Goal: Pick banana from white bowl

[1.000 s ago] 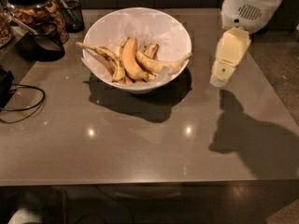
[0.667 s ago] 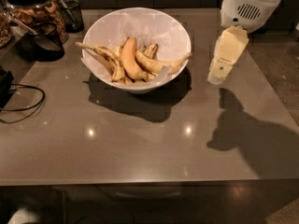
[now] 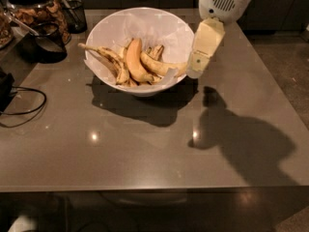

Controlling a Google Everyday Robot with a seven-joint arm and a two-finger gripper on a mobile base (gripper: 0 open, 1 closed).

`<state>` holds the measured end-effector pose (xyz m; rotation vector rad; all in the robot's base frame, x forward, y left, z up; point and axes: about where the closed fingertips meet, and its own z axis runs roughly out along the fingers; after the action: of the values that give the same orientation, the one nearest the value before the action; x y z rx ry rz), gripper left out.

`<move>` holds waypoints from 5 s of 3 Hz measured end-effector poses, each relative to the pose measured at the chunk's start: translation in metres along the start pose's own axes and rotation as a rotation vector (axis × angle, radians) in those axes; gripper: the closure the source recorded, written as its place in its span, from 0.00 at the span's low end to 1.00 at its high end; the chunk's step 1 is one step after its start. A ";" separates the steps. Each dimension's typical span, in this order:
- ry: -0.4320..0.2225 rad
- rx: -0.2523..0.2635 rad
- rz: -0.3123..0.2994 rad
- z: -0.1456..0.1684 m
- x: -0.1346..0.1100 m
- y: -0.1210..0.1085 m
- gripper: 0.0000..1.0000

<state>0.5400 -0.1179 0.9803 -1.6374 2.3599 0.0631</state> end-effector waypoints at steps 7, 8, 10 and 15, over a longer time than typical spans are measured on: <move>0.034 -0.053 0.146 0.048 -0.067 -0.035 0.39; 0.062 -0.057 0.151 0.059 -0.070 -0.035 0.39; 0.104 -0.065 0.159 0.077 -0.072 -0.037 0.35; 0.160 -0.101 0.191 0.109 -0.062 -0.044 0.41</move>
Offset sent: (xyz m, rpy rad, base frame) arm 0.0034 0.0539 0.0050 -0.0228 0.1287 -0.0076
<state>0.6222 -0.0567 0.8954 -1.5054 2.6705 0.0938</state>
